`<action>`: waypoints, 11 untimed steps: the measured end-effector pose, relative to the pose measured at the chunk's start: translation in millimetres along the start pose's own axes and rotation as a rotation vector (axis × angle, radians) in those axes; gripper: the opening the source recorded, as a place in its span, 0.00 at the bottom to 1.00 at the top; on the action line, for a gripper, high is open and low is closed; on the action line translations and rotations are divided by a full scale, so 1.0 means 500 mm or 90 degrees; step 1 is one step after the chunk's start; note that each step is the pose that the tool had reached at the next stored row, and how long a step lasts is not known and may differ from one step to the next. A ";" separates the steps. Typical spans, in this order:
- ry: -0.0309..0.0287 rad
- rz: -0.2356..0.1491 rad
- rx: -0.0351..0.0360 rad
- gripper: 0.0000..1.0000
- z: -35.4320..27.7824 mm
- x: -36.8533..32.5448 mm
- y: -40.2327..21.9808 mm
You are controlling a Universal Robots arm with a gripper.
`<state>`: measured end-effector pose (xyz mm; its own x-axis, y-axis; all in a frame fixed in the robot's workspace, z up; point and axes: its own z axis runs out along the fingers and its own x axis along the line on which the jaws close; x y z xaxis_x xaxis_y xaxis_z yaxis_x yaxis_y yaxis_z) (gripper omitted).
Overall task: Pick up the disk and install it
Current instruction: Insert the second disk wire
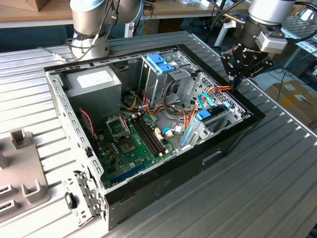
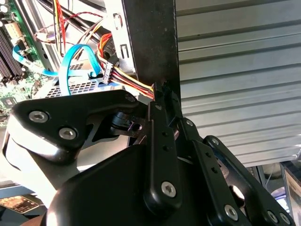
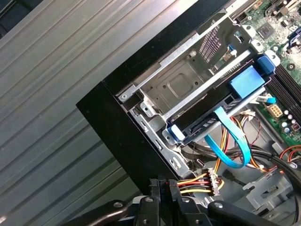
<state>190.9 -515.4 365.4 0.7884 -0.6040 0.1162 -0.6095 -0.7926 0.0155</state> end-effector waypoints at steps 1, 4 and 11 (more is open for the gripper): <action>0.0000 -0.002 0.0002 0.21 -0.001 0.000 0.000; 0.0002 -0.009 0.0010 0.21 -0.001 0.000 0.000; 0.0017 -0.032 0.0023 0.21 0.000 0.000 0.000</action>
<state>190.8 -515.4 365.4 0.8182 -0.5627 0.1179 -0.5683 -0.8226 0.0179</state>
